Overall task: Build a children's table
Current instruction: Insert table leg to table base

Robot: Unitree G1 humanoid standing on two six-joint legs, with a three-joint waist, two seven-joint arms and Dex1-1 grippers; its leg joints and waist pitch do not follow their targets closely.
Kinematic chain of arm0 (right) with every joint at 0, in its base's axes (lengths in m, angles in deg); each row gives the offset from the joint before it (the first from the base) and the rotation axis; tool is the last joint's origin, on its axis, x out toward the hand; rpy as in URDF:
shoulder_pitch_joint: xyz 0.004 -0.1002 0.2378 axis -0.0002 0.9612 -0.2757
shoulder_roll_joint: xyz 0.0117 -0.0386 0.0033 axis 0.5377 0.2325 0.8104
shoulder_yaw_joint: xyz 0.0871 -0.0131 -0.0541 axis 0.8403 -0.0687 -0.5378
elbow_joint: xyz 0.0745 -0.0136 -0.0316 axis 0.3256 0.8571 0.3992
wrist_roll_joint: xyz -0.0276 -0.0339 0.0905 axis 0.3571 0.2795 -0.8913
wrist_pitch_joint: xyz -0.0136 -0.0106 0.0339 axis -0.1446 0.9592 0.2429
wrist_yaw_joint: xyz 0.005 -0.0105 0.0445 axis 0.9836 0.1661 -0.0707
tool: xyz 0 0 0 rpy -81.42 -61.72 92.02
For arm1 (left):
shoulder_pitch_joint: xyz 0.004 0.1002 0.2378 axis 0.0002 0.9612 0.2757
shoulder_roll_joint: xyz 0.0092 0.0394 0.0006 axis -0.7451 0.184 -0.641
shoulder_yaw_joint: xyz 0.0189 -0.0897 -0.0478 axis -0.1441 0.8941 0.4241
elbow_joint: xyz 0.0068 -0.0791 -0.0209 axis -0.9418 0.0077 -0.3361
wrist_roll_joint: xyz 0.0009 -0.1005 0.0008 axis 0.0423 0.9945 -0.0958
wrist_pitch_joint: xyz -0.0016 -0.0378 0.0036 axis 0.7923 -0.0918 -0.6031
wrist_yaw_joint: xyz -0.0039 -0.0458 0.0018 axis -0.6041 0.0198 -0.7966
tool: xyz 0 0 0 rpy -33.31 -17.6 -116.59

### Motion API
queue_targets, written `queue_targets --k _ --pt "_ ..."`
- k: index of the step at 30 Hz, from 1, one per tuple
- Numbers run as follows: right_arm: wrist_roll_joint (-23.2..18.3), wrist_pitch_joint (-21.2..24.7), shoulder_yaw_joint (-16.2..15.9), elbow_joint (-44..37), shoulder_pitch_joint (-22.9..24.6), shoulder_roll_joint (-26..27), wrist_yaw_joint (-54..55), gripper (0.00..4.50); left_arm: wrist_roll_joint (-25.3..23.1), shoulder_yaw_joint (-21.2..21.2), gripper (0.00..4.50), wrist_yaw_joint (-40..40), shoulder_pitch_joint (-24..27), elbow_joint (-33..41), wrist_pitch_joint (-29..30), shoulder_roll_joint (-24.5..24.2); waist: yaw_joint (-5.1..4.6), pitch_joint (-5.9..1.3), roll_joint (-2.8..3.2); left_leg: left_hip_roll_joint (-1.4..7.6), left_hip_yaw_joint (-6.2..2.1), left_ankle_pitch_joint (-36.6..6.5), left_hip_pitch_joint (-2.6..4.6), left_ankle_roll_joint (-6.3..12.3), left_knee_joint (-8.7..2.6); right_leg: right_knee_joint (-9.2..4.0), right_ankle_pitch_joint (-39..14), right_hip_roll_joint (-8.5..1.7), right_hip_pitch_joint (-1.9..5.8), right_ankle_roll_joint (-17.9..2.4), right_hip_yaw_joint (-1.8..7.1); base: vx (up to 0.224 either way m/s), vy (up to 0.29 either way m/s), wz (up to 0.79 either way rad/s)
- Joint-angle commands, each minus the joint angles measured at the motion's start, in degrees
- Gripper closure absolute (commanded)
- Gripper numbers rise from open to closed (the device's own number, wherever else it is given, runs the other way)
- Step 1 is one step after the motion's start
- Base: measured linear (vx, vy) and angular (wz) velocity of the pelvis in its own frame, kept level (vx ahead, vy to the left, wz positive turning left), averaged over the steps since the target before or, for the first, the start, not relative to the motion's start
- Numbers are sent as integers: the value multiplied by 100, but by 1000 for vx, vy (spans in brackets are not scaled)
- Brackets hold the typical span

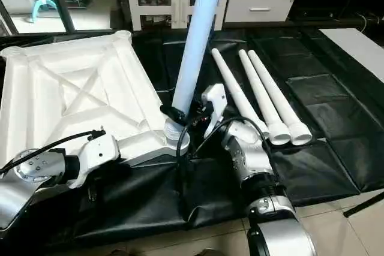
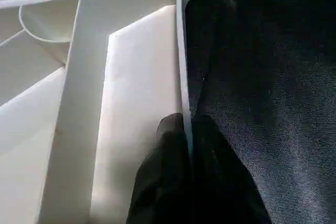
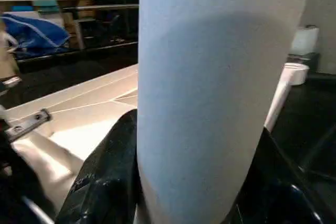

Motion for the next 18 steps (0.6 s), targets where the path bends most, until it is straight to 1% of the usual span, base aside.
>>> queue_targets --k 1,3,4,5,6,8,9,12,13,14,15,16,18 --pt "-14 -67 30 149 -8 -39 -76 262 85 -13 450 -107 -25 35 -140 148 -21 -273 25 382 -122 -1147 112 226 -581 -469 -1085 -473 189 -1508 315 0 0 0" --pt "17 -126 37 246 -20 -42 -94 262 101 -9 450 -110 -11 37 -140 179 -14 -268 32 383 -119 -1114 117 240 -586 -474 -1083 -474 184 -1501 314 0 0 0" --pt "35 -150 34 294 -24 -43 -107 262 106 -7 450 -115 -1 35 -146 196 -13 -267 24 382 -116 -1078 114 257 -586 -475 -1058 -475 186 -1501 313 0 0 0" --pt "65 -210 22 338 -27 -46 -124 262 134 3 450 -110 12 27 -169 222 -17 -248 -4 381 -113 -1077 108 281 -592 -486 -1107 -476 182 -1492 315 0 0 0" --pt "104 -281 6 394 -35 -54 -139 262 209 39 450 -98 32 14 -197 277 -18 -243 -17 382 -111 -1093 105 288 -592 -490 -1167 -482 180 -1487 315 0 0 0" --pt "148 -355 -4 450 -47 -63 -142 262 303 93 450 -84 57 0 -208 343 -18 -227 -5 388 -114 -1219 119 268 -604 -521 -1438 -486 163 -1423 317 0 0 0" --pt "198 -417 -11 528 -65 -76 -149 262 383 147 450 -69 77 -34 -308 415 -18 -226 -23 384 -108 -1211 126 278 -606 -528 -1473 -484 158 -1399 319 0 0 0" --pt "230 -475 -2 630 -88 -87 -184 262 419 188 450 -57 103 -121 -473 482 -15 -220 -35 386 -86 -1140 141 319 -618 -546 -1436 -475 143 -1382 324 0 0 0" --pt "229 -487 1 647 -96 -84 -183 262 406 192 450 -61 109 -161 -506 484 -19 -207 -42 389 -82 -1132 136 347 -621 -548 -1424 -474 138 -1379 326 0 0 0" --pt "228 -497 3 659 -102 -82 -180 262 395 197 450 -67 113 -189 -526 487 -17 -209 -41 391 -85 -1122 126 362 -629 -542 -1440 -478 149 -1357 322 0 0 0" --pt "229 -506 5 659 -101 -80 -174 262 393 205 450 -74 117 -202 -537 492 -18 -209 -41 394 -84 -1116 129 368 -632 -542 -1448 -478 144 -1345 321 0 0 0" --pt "216 -541 11 666 -102 -74 -173 262 408 268 420 -114 136 -207 -561 536 -18 -200 -29 399 -77 -1133 129 369 -641 -549 -1478 -480 139 -1331 322 0 0 0" --pt "205 -559 21 661 -100 -69 -172 262 411 327 420 -156 129 -202 -632 575 -19 -196 -33 399 -69 -1187 129 352 -642 -561 -1560 -484 134 -1317 324 0 0 0"
